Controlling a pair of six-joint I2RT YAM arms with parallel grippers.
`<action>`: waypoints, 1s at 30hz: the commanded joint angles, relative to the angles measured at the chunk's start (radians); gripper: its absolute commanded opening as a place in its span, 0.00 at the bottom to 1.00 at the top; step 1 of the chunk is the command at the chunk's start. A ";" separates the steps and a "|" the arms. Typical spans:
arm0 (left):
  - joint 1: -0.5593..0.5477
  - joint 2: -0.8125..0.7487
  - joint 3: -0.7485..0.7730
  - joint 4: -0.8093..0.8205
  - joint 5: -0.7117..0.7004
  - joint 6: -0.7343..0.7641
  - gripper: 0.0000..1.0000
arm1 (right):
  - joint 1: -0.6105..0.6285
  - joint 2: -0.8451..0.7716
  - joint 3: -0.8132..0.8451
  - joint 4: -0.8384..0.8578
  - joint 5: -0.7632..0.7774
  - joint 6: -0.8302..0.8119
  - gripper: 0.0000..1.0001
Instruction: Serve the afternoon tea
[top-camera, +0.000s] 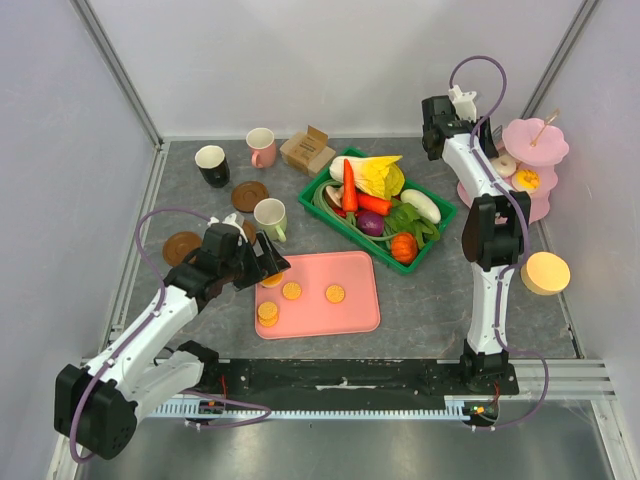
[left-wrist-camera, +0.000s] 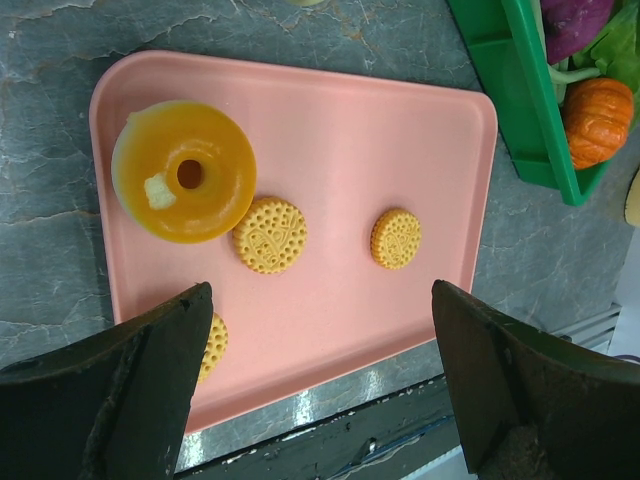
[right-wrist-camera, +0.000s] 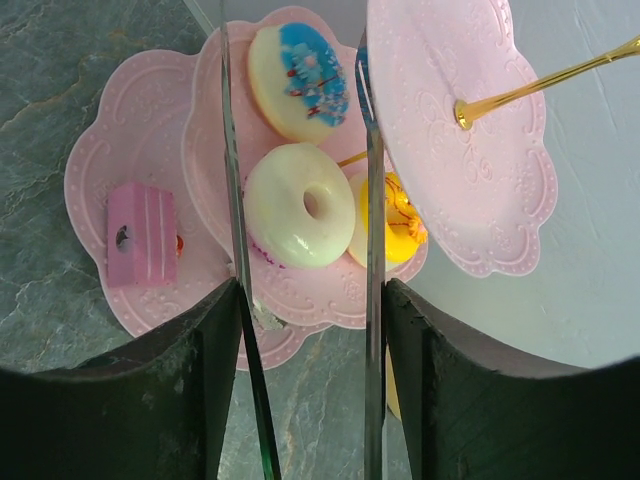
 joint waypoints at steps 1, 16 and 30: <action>-0.003 0.000 0.021 0.016 0.019 0.029 0.96 | -0.002 -0.087 0.000 0.052 -0.014 -0.001 0.63; -0.003 -0.002 0.020 0.027 0.029 0.029 0.95 | 0.075 -0.111 -0.061 0.247 -0.034 -0.111 0.61; -0.001 -0.028 0.016 0.027 0.029 0.028 0.95 | 0.185 -0.241 -0.090 0.256 -0.325 -0.052 0.60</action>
